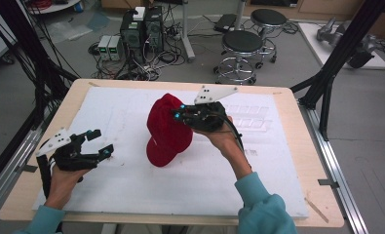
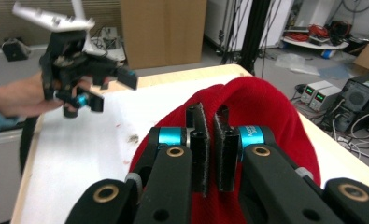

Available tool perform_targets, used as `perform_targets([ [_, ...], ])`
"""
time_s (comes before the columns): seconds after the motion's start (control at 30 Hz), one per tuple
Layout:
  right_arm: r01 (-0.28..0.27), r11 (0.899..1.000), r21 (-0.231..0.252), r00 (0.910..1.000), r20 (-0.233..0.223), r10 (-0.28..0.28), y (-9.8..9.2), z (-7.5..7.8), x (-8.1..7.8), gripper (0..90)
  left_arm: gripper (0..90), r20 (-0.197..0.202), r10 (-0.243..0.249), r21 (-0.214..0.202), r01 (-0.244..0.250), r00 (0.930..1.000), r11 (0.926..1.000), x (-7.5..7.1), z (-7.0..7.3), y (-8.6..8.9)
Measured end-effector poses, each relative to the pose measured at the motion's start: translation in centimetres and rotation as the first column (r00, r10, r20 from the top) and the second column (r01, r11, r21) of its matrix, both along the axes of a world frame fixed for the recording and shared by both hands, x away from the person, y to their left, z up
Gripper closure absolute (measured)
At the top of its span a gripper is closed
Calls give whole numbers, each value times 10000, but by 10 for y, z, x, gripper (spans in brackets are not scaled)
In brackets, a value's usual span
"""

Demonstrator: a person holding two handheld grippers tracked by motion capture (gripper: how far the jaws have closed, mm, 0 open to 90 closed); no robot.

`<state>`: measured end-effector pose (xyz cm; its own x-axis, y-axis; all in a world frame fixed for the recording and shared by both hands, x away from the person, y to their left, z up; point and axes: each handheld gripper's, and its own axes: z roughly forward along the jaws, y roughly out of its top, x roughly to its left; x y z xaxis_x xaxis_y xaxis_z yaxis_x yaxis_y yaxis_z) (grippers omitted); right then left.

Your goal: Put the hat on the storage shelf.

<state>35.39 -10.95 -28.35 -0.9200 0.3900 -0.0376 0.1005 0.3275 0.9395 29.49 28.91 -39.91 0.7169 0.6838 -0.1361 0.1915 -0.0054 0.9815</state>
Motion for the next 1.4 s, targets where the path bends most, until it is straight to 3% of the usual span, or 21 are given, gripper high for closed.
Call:
perform_targets([
  [0.1, -149, 9999, -18, 9998, 93, 149, -3, 0, -8, 870, 143, -68, -701, 30, 701, 9975, 9975, 4, 19, -14],
  [0.13, -216, 9998, -1, 9997, 119, 216, -3, 0, -11, 870, 136, -68, -701, 30, 701, 9975, 9975, 4, 19, -14],
  [0.17, -277, 9996, -45, 9996, 94, 278, -3, 0, -13, 870, 134, -194, -1054, -9, 1054, 9942, 9944, 6, 29, -21],
  [0.4, -522, 9986, -24, 9984, 202, 522, -5, 3, -22, 870, 106, -164, -1649, 332, 1654, 9862, 9857, 11, 57, -41],
  [0.47, -556, 9984, -34, 9982, 228, 557, -5, 4, -24, 870, 107, -303, -1996, 493, 2009, 9794, 9784, 15, 67, -52],
  [0.5, -556, 9984, -34, 9982, 228, 557, -5, 4, -24, 870, 107, -303, -1996, 493, 2009, 9794, 9784, 15, 67, -52],
  [0.57, -639, 9980, 1, 9977, 232, 639, -7, 5, -26, 870, 107, -453, -2443, 516, 2465, 9686, 9678, 20, 74, -64],
  [0.67, -715, 9974, -65, 9970, 285, 717, -7, 4, -29, 870, 99, -458, -2953, 542, 2976, 9543, 9532, 23, 80, -77],
  [0.77, -718, 9974, -59, 9969, 308, 720, -8, 4, -30, 870, 81, -717, -3361, 761, 3412, 9391, 9369, 26, 86, -91],
  [0.8, -724, 9974, -18, 9969, 297, 724, -8, 3, -30, 870, 81, -717, -3361, 761, 3412, 9391, 9369, 26, 86, -91],
  [0.83, -724, 9974, 11, 9969, 295, 723, -9, 3, -29, 870, 81, -615, -3510, 915, 3554, 9344, 9302, 28, 89, -99],
  [1.13, -746, 9972, -20, 9966, 356, 747, -9, 2, -31, 869, 82, -921, -3649, 1325, 3746, 9265, 9177, 38, 94, -125],
  [1.23, -753, 9972, -28, 9965, 373, 753, -9, 2, -31, 870, 82, -1164, -3842, 1261, 3973, 9159, 9090, 43, 94, -131],
  [1.27, -769, 9970, -38, 9962, 405, 770, -9, 2, -32, 869, 82, -1168, -3844, 1375, 3982, 9158, 9069, 44, 94, -133],
  [1.3, -821, 9966, -25, 9959, 387, 822, -9, 2, -32, 869, 81, -1222, -3772, 1448, 3924, 9181, 9083, 45, 93, -134],
  [1.4, -852, 9964, -48, 9953, 453, 853, -8, 2, -32, 870, 82, -1427, -3831, 1377, 4016, 9126, 9054, 49, 91, -136],
])
